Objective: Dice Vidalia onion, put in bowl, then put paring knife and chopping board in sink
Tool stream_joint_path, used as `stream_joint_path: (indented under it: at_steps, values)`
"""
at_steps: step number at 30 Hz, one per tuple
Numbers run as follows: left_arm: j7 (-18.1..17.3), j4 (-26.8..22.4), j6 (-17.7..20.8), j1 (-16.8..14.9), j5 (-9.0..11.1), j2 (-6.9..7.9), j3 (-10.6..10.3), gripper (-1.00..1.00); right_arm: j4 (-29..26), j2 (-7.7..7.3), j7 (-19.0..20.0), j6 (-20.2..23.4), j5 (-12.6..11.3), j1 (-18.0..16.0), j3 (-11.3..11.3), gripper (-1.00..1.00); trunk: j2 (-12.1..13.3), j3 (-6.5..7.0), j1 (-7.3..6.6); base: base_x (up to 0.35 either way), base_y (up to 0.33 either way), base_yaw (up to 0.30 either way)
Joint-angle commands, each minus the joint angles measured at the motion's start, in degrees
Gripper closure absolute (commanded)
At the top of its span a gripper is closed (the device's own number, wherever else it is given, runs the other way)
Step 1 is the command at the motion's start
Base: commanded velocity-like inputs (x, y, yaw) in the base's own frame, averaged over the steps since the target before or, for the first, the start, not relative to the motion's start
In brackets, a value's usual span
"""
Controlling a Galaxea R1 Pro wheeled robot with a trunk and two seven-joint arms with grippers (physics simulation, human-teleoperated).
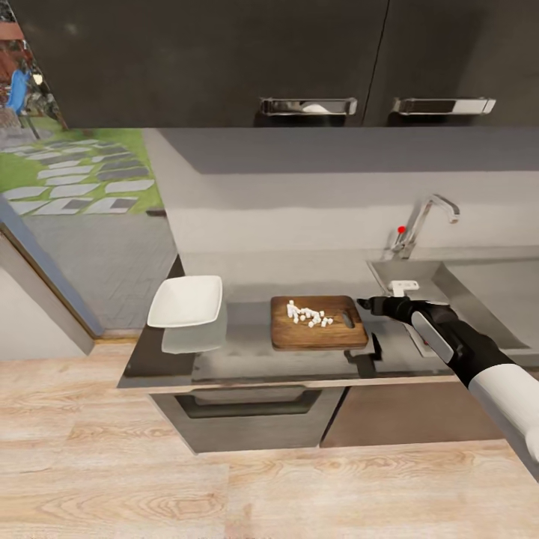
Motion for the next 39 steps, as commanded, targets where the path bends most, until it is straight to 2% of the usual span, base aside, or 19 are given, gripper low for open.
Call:
stream_joint_path:
  at_steps: [1,21,30,39]
  values:
    - [-0.5,-0.1,0.0,0.0,0.5,-0.05,0.2,-1.00,-0.1,-0.07,0.0,0.2,-0.1,-0.1,0.2,-1.00,-0.1,-0.16,0.03,0.000,0.000,0.084]
    - [-0.5,-0.1,0.0,0.0,0.5,-0.05,0.2,-1.00,-0.1,-0.15,0.0,0.2,-0.1,-0.1,0.1,-1.00,-0.1,-1.34,0.03,-0.003,-0.001,0.085]
    - [-0.5,-0.1,0.0,0.0,0.5,-0.05,0.2,-1.00,-0.1,-0.22,0.0,0.2,-0.1,-0.1,0.1,-1.00,-0.1,-1.87,0.03,-0.187,-0.145,0.085]
    - [-0.6,-0.1,0.0,0.0,0.5,-0.05,0.2,-1.00,-0.1,-0.22,0.0,0.2,-0.1,0.0,0.1,-1.00,-0.1,-2.08,0.03,-0.032,-0.025,0.006]
